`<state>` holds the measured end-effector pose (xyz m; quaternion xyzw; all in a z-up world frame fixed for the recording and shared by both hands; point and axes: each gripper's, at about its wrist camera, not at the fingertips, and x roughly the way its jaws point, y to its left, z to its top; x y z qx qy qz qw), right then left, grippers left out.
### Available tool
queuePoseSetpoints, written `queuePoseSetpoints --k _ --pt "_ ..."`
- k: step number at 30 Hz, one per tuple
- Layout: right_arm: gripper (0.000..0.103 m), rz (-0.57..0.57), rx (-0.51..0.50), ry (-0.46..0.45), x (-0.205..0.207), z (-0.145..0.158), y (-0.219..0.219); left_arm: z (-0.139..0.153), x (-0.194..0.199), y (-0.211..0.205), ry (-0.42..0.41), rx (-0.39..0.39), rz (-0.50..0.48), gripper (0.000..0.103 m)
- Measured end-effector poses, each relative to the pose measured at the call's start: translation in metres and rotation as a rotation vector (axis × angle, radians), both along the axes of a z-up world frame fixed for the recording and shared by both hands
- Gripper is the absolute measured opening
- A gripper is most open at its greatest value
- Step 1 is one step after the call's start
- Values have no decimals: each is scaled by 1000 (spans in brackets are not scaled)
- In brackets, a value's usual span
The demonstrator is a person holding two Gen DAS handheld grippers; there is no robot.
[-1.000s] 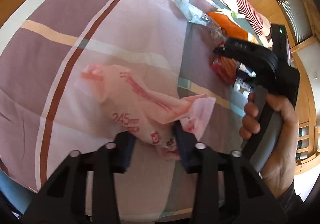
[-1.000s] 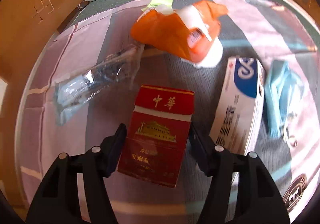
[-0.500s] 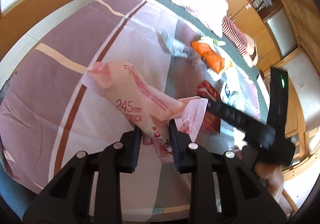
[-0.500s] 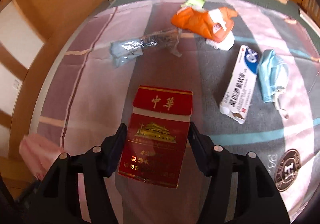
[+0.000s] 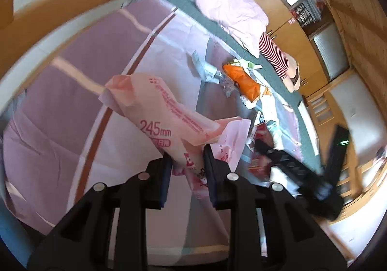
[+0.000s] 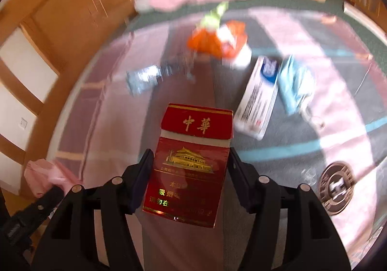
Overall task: Collect trash
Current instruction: 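Carry pink package and cigarette box over the trash bag and open both tools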
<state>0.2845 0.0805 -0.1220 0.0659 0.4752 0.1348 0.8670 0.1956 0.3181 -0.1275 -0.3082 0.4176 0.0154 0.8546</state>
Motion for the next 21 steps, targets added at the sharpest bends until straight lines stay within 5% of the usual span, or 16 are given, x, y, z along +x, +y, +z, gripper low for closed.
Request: queuePoseSetpoints --k 6,14,18,21 --pt "61 -5 72 -140 -76 61 -67 34 -19 -50 -65 193 -69 26" --pt "61 -137 -88 -227 -192 117 -218 73 -70 -197 -181 86 -397 26" --pt "61 -254 -193 -161 -242 105 -291 74 -91 -264 -179 70 -549 26" --pt "62 -314 -168 -60 -262 81 -332 68 -107 -307 -159 64 -632 26"
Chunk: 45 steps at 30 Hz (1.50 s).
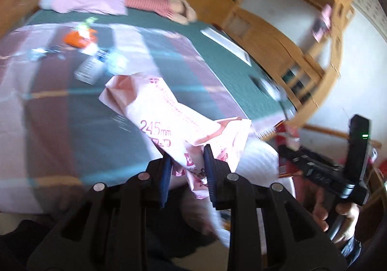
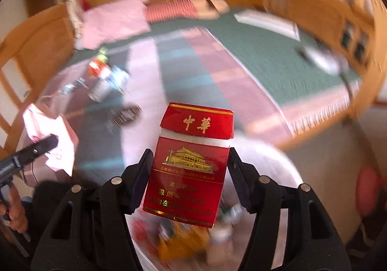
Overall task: Collect trash
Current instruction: 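Carry pink package and cigarette box over the trash bag and open both tools, then move both tools back over the trash pile on the bed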
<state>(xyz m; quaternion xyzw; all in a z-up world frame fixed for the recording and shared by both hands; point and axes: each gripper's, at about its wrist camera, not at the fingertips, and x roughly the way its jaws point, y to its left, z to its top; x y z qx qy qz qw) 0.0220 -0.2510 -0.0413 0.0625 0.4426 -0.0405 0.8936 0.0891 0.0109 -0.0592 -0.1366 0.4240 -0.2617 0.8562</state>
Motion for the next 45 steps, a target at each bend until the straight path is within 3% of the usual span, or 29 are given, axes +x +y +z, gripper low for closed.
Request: queuePoseSetpoints --k 3,5,12,14,16,19,21,23,29,36,39,43,45 --pt "73 -42 105 147 -15 -39 -35 -5 -19 -40 6 25 -75 26" --pt "79 -82 133 152 -21 -45 -48 -7 -30 -65 -8 45 -132 26" --pt "86 -293 184 -116 -54 7 -95 -25 -55 -145 -28 99 -366 29" --pt "87 -302 200 -157 -59 16 -100 -31 -59 -159 -39 108 -409 37" --pt "88 -302 224 -185 -61 20 -102 -35 -60 -166 -52 132 -420 67" --pt "88 -294 247 -208 -55 22 -102 -25 -55 -154 -107 136 -399 79" --pt "88 -289 246 -211 -50 23 -99 -11 -46 -133 -161 148 -330 87" --pt "88 -270 244 -192 -35 22 -90 5 -31 -101 -204 147 -229 88" --pt "88 -160 247 -146 13 20 -42 35 23 19 -230 98 105 95" --pt "88 -10 309 -60 95 20 44 18 85 162 -188 236 476 97" --pt "88 51 315 -33 144 14 93 -4 105 224 -115 243 645 97" --pt "88 113 355 -4 205 3 152 -38 116 281 9 227 751 97" --pt "88 135 373 14 236 -6 183 -54 116 295 119 240 813 97"
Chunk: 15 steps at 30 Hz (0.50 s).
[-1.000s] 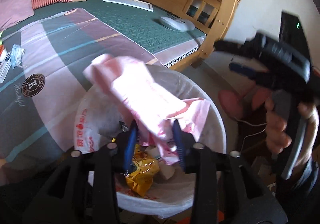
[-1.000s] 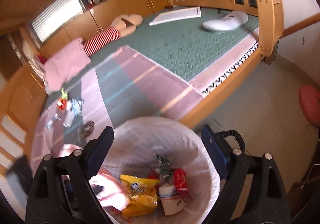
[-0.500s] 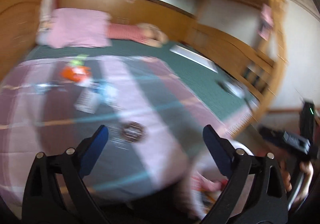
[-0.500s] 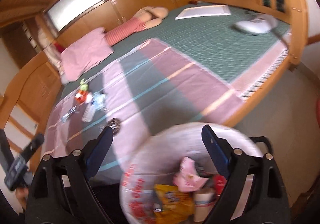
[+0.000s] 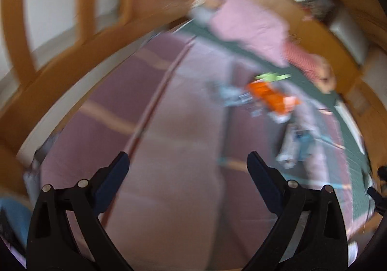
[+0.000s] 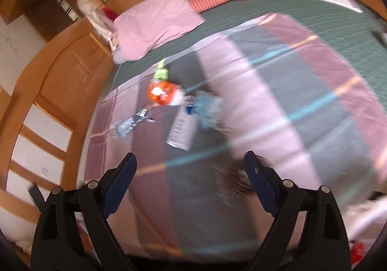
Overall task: Collect trash
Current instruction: 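Move both tools back over the trash pile on the bed, then grasp the clear plastic wrapper with the right tool and lower it onto the sheet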
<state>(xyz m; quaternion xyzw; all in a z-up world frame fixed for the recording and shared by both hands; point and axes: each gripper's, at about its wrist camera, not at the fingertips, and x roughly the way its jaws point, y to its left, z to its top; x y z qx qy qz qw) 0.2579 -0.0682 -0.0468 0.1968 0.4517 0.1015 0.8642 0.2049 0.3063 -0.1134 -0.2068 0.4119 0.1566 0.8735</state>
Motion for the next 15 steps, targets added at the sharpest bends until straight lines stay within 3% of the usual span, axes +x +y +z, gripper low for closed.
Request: queuePoseSetpoints --k 2,4,7,12,15 --pt "88 40 18 7 32 -10 37 -12 -2 19 79 -90 41 97" --pt "88 105 72 32 65 -26 77 -14 -12 34 81 -163 104 97" --pt "88 130 193 107 114 -59 129 -13 -24 44 79 -176 151 97" --pt "88 13 225 229 168 -125 192 -17 -33 57 99 -244 197 97" --pt "88 -65 215 231 189 -146 209 -19 -37 60 97 -263 221 97"
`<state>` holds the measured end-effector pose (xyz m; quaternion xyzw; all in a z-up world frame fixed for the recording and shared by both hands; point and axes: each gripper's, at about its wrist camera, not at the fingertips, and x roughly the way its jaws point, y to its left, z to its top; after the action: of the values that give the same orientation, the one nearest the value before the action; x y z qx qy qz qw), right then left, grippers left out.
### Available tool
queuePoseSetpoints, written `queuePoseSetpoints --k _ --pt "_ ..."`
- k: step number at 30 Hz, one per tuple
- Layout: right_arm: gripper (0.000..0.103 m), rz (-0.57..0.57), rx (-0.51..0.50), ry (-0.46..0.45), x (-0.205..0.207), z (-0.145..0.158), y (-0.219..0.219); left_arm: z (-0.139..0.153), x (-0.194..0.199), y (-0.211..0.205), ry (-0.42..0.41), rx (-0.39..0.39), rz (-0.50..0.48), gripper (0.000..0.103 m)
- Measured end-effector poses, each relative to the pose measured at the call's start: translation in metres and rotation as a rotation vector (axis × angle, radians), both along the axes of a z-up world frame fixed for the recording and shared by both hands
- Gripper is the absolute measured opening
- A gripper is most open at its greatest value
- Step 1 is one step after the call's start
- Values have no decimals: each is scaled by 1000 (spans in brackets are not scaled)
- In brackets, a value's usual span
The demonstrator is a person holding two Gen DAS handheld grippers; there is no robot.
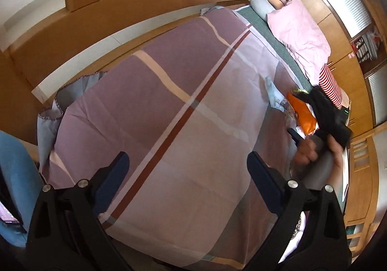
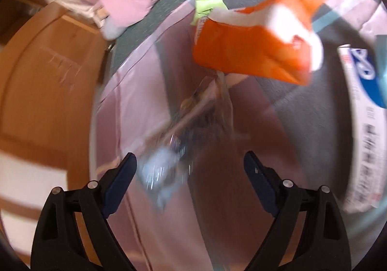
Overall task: Collect trash
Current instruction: 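Grasp the clear plastic wrapper with the right tool and lower it onto the sheet, then grasp the clear wrapper with the left tool while the right tool grasps the orange tissue pack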
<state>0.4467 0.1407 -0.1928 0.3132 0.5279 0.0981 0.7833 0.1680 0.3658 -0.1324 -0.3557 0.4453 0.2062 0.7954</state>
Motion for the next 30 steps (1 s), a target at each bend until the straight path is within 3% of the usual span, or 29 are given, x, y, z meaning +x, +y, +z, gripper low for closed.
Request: queuePoseSetpoints --k 3,4,5,6,7,11,15,18,21,22,24,27,30 --pt "88 -41 -42 -14 17 -6 6 -1 3 -2 21 55 -21 97" --pt "79 -39 -79 -32 21 -4 8 -3 3 -1 31 67 -25 97" --pt "51 -17 -110 -47 22 -2 11 -4 1 0 35 65 -24 97" --pt "38 36 -118 -54 24 -1 14 -4 1 2 37 59 -18 97" --pt "30 107 -121 -41 22 -2 17 -5 -1 5 36 48 -3 97" --pt "22 281 -93 -46 -6 7 10 -3 -9 12 4 8 57 97" --pt "22 645 24 9 -68 12 17 0 -11 11 -8 18 62 97" --pt "25 844 17 5 -114 20 23 -3 -10 10 -4 -7 62 97" --pt "63 925 -99 -16 -134 30 22 -8 -6 4 11 -18 45 97" --pt "75 910 -155 -61 -131 39 17 -9 -4 1 17 -20 37 97" --pt "75 835 -228 -158 -113 58 3 -12 -1 -3 30 -22 19 97" --pt "76 538 -331 -278 -57 84 -29 -17 2 -9 43 -33 0 97" --pt "76 362 -422 -296 2 81 -36 -22 7 -18 48 -58 -45 97"
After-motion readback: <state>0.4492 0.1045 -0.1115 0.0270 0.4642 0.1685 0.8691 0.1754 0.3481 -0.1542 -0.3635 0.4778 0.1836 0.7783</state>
